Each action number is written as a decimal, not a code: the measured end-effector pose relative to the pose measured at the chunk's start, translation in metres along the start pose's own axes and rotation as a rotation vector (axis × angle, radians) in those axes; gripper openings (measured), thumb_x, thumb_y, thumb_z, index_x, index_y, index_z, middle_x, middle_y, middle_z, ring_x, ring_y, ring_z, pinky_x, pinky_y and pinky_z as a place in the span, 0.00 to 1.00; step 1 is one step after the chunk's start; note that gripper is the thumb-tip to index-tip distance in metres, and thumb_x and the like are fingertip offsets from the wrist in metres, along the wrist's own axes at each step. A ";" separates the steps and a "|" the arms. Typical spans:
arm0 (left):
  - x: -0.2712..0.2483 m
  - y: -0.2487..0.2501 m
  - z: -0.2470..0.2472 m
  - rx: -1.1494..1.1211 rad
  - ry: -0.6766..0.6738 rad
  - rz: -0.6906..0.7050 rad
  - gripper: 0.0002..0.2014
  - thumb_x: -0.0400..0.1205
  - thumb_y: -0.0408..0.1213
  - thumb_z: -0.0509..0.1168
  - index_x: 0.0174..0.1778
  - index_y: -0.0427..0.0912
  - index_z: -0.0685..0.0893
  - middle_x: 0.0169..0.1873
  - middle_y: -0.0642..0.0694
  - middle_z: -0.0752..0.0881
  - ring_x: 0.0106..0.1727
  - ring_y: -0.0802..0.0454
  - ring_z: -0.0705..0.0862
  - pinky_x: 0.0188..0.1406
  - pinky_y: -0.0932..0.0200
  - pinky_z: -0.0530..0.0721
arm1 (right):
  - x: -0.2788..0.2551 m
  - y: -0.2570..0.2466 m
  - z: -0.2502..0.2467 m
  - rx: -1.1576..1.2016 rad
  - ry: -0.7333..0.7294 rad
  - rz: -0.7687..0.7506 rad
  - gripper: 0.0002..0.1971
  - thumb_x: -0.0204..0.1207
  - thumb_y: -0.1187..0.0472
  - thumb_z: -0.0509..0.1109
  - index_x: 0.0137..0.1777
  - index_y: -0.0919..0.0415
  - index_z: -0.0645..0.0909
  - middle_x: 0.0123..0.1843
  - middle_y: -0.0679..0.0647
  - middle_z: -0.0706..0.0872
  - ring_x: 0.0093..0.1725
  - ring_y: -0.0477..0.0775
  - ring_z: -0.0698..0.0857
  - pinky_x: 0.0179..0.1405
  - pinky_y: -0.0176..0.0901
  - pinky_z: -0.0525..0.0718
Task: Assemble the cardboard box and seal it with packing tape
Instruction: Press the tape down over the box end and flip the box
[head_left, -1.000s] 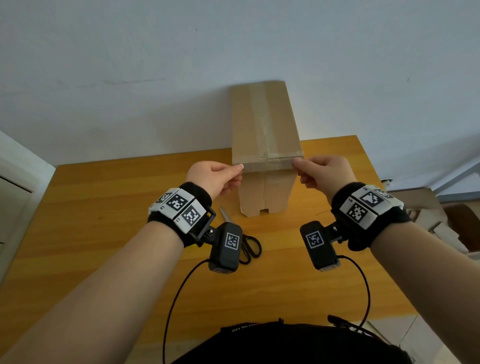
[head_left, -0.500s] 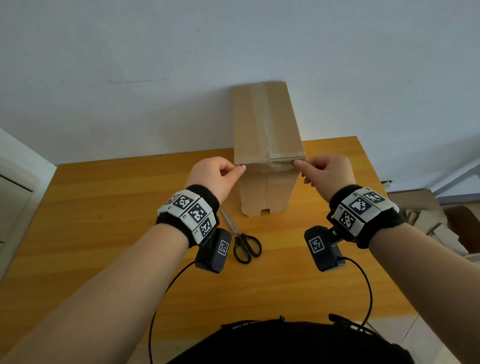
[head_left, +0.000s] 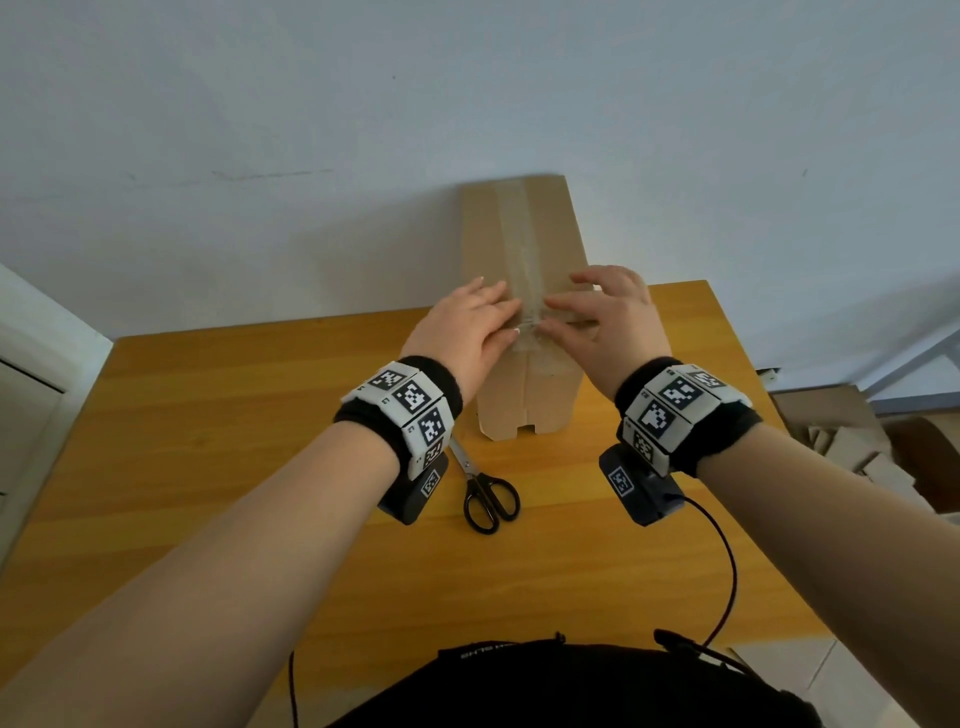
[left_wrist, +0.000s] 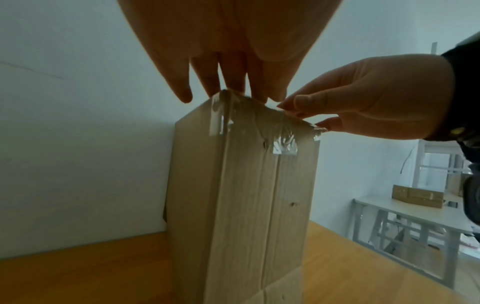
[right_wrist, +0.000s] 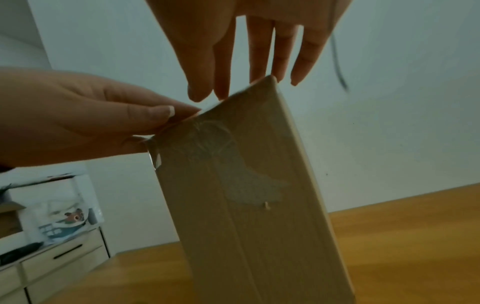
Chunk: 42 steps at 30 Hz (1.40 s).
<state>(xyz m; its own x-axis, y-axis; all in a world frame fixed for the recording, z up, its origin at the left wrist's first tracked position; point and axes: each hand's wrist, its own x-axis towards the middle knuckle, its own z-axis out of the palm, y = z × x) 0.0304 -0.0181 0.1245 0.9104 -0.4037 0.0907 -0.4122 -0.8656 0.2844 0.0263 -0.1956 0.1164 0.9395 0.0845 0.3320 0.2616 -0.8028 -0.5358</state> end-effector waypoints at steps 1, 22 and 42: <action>0.001 0.001 0.001 -0.016 0.003 -0.007 0.22 0.85 0.46 0.52 0.75 0.47 0.68 0.78 0.48 0.65 0.80 0.50 0.58 0.78 0.55 0.54 | 0.000 0.001 0.002 0.000 -0.005 -0.006 0.17 0.72 0.50 0.72 0.57 0.56 0.86 0.66 0.55 0.80 0.70 0.57 0.70 0.70 0.52 0.70; 0.000 -0.015 -0.003 -0.020 0.007 -0.008 0.23 0.82 0.44 0.61 0.74 0.50 0.71 0.76 0.51 0.69 0.78 0.54 0.62 0.76 0.57 0.59 | 0.002 0.021 0.001 0.042 -0.170 -0.123 0.18 0.73 0.66 0.72 0.63 0.57 0.83 0.71 0.56 0.79 0.76 0.56 0.69 0.77 0.53 0.66; -0.015 -0.025 0.004 -0.366 0.055 -0.200 0.28 0.78 0.40 0.68 0.74 0.51 0.71 0.68 0.49 0.79 0.67 0.54 0.78 0.67 0.60 0.76 | -0.001 0.017 -0.011 0.019 -0.222 0.003 0.24 0.72 0.55 0.74 0.68 0.56 0.78 0.74 0.50 0.74 0.77 0.48 0.66 0.77 0.49 0.67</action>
<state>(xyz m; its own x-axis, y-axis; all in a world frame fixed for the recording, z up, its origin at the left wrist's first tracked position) 0.0267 0.0086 0.1124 0.9759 -0.2133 0.0473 -0.1959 -0.7586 0.6214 0.0272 -0.2158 0.1157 0.9654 0.2116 0.1523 0.2607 -0.7920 -0.5521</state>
